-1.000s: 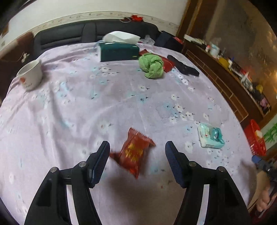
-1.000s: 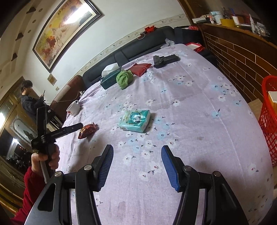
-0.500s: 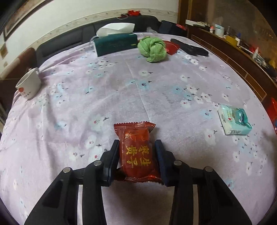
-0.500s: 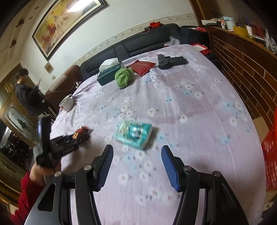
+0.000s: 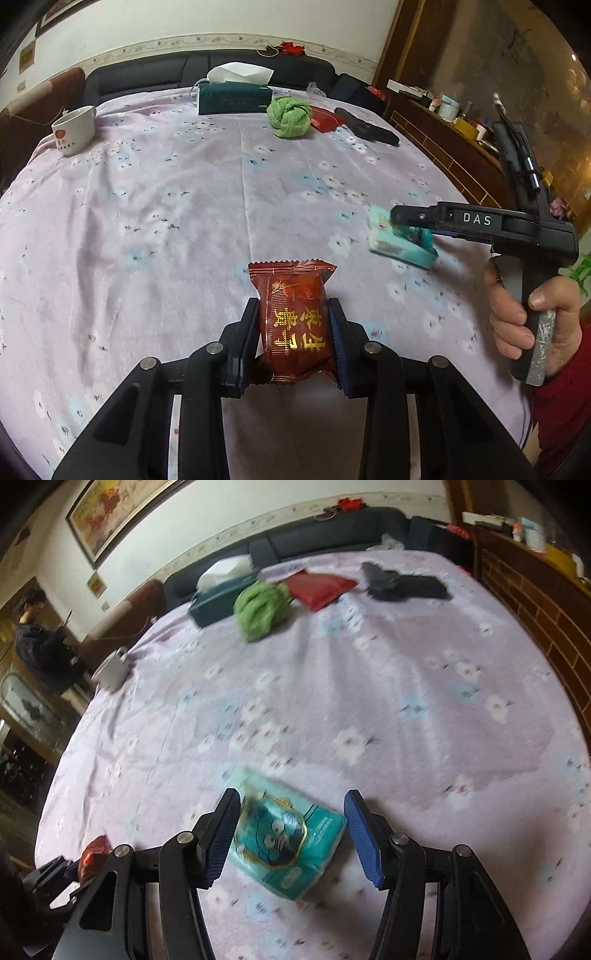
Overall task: Collect trash
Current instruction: 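Grasp the teal tissue pack with the right tool while the left tool holds the snack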
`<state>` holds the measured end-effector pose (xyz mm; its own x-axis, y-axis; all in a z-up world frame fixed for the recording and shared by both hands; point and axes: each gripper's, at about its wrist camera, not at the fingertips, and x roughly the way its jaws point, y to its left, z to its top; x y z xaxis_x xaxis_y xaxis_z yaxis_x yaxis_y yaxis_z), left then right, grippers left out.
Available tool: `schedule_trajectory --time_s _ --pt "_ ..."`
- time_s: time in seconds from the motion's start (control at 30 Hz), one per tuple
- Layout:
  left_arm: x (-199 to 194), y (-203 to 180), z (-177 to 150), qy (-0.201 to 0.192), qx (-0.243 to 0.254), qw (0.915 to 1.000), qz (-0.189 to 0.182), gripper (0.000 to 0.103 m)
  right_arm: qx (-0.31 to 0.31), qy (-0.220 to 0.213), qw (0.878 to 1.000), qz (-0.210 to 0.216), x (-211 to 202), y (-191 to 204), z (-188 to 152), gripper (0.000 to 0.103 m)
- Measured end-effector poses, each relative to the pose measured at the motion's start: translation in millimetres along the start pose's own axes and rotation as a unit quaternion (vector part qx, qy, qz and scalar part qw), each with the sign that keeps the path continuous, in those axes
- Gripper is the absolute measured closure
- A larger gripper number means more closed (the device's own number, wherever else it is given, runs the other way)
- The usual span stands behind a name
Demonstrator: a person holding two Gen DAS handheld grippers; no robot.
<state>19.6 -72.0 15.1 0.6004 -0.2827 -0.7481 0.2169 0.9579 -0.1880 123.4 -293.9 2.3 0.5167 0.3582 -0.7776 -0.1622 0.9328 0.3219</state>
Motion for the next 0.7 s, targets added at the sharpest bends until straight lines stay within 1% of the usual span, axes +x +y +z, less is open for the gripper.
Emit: schedule_trajectory --time_s 0.07,0.1,0.17,0.23,0.3,0.5,0.57,0.63,0.67,0.7 --pt "1 1 -2 0.002 -0.002 1.0 0.003 0.069 -0.023 0.007 1.0 0.006 -1 11 -8 0.041" --pt "3 2 -1 0.004 -0.003 1.0 0.0 0.069 -0.044 0.01 0.999 0.003 -2 20 -14 0.041" --pt "7 5 -1 0.01 -0.01 0.9999 0.001 0.07 -0.077 0.008 0.997 -0.016 -2 32 -21 0.041" --pt "10 8 -1 0.017 -0.017 0.9997 -0.01 0.069 -0.108 -0.001 0.993 -0.037 0 43 -26 0.041" --pt "11 8 1 0.017 -0.021 0.9996 -0.007 0.069 -0.118 -0.003 0.992 -0.039 2 46 -26 0.041" --pt "16 8 2 0.023 -0.025 0.9993 -0.014 0.068 -0.144 -0.006 0.989 -0.041 2 52 -32 0.039" --pt "16 10 2 0.021 -0.032 0.9992 -0.015 0.068 -0.144 -0.002 0.989 -0.039 3 52 -34 0.042" --pt "16 11 2 0.02 -0.036 0.999 -0.016 0.07 -0.149 -0.008 0.988 -0.045 1 55 -40 0.048" --pt "16 11 2 0.019 -0.035 0.9991 -0.013 0.07 -0.148 -0.008 0.988 -0.043 -1 57 -42 0.058" --pt "15 10 2 0.016 -0.035 0.9992 -0.008 0.071 -0.145 -0.008 0.988 -0.042 -2 57 -44 0.078"
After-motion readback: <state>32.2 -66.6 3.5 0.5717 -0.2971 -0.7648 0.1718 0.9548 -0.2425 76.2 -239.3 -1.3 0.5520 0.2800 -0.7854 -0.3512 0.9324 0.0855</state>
